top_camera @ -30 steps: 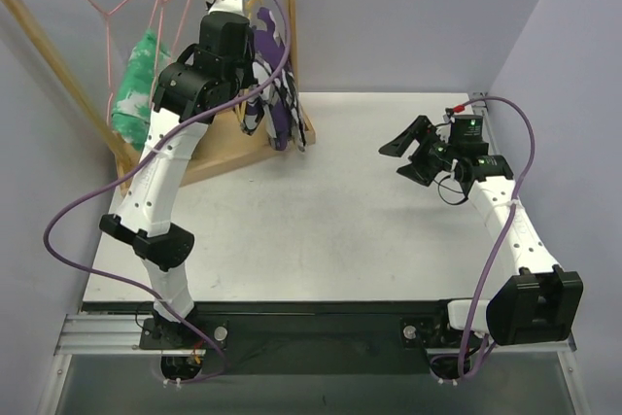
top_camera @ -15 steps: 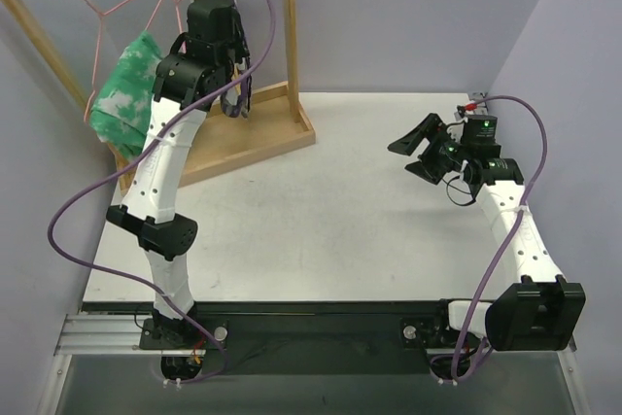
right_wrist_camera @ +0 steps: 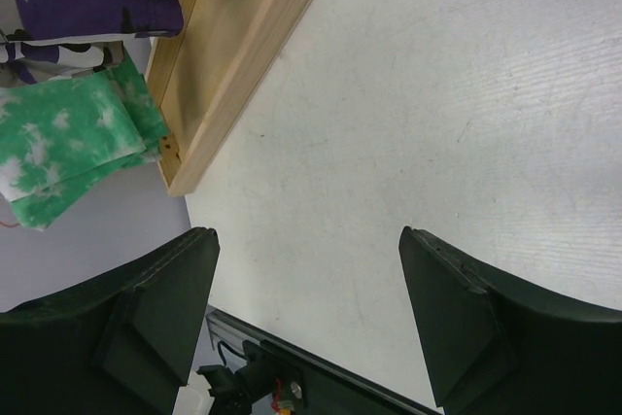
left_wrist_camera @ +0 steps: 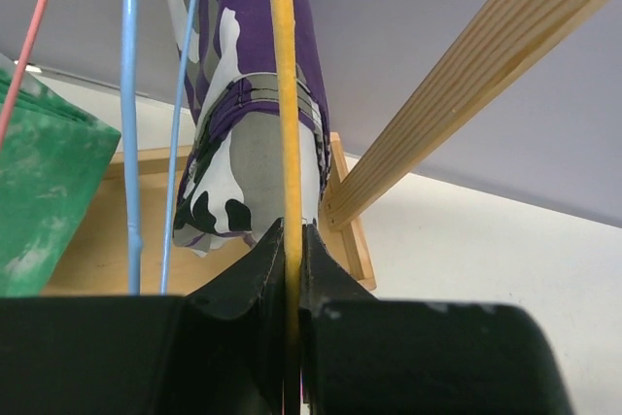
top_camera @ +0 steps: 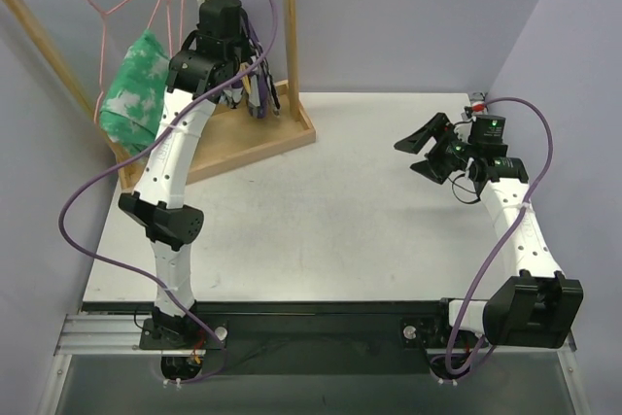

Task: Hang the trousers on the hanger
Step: Place the hanger at the clothesline, then reset both arms

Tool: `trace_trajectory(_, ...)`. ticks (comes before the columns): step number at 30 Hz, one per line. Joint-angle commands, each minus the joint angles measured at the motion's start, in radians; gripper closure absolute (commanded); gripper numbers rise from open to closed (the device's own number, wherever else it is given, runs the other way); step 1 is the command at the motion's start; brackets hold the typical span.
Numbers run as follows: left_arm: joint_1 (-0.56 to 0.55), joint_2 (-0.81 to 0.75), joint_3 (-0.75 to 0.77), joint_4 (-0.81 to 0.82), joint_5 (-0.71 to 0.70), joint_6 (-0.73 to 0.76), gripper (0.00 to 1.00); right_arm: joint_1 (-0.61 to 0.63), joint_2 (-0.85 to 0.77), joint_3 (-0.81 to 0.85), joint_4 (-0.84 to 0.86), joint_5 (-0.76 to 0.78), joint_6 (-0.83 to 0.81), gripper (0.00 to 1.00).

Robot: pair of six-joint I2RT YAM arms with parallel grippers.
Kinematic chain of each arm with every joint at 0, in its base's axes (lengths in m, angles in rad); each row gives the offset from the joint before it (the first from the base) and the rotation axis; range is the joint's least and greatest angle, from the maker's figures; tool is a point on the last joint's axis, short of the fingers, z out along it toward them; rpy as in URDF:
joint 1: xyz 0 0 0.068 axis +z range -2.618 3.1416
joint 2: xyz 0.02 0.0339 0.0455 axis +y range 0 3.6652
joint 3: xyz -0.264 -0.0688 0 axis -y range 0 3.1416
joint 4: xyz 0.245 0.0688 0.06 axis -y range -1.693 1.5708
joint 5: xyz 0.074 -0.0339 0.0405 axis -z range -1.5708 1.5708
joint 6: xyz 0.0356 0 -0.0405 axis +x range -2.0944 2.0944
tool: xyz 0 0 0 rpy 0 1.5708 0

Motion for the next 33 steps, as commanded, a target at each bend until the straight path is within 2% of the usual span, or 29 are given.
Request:
trace_trajectory(1,0.013,-0.013,0.098,0.29,0.003,-0.019,1.0,-0.022,0.01,0.037,0.011,-0.033,0.002,0.23)
trace_trajectory(11,0.015,0.004,0.071,0.259,0.044,-0.035,1.0,-0.034,0.031,0.057,0.008,-0.052,-0.004,0.22)
trace_trajectory(12,0.009,-0.004,0.055,0.262,0.043,-0.03,0.97,-0.034,0.031,0.061,0.008,-0.052,-0.015,0.22)
trace_trajectory(14,-0.008,-0.048,-0.017,0.299,-0.001,-0.006,0.79,-0.04,0.036,0.076,0.008,-0.053,-0.027,0.22)
trace_trajectory(15,-0.022,-0.066,-0.046,0.317,-0.026,0.037,0.55,-0.043,0.039,0.083,0.006,-0.055,-0.033,0.22)
trace_trajectory(17,-0.071,-0.12,-0.112,0.385,-0.09,0.088,0.36,-0.052,0.042,0.099,0.003,-0.055,-0.053,0.22)
trace_trajectory(18,-0.086,-0.137,-0.17,0.405,-0.103,0.137,0.19,-0.057,0.042,0.1,0.002,-0.055,-0.058,0.22)
trace_trajectory(21,-0.131,-0.201,-0.268,0.434,-0.126,0.159,0.03,-0.071,0.04,0.103,-0.004,-0.059,-0.067,0.22)
trace_trajectory(24,-0.143,-0.28,-0.356,0.399,-0.13,0.104,0.03,-0.081,0.028,0.104,-0.018,-0.061,-0.084,0.22)
trace_trajectory(27,-0.154,-0.398,-0.532,0.388,-0.143,0.049,0.03,-0.091,0.014,0.109,-0.036,-0.062,-0.108,0.22)
trace_trajectory(28,-0.155,-0.431,-0.64,0.387,-0.15,0.032,0.03,-0.091,0.01,0.107,-0.038,-0.062,-0.114,0.22)
trace_trajectory(30,-0.161,-0.539,-0.751,0.388,-0.158,-0.028,0.03,-0.092,-0.001,0.106,-0.046,-0.061,-0.136,0.22)
trace_trajectory(31,-0.166,-0.612,-0.875,0.394,-0.158,-0.047,0.02,-0.094,-0.006,0.101,-0.049,-0.055,-0.142,0.22)
trace_trajectory(33,-0.183,-0.686,-0.991,0.405,-0.16,-0.08,0.02,-0.097,-0.023,0.095,-0.053,-0.033,-0.172,0.22)
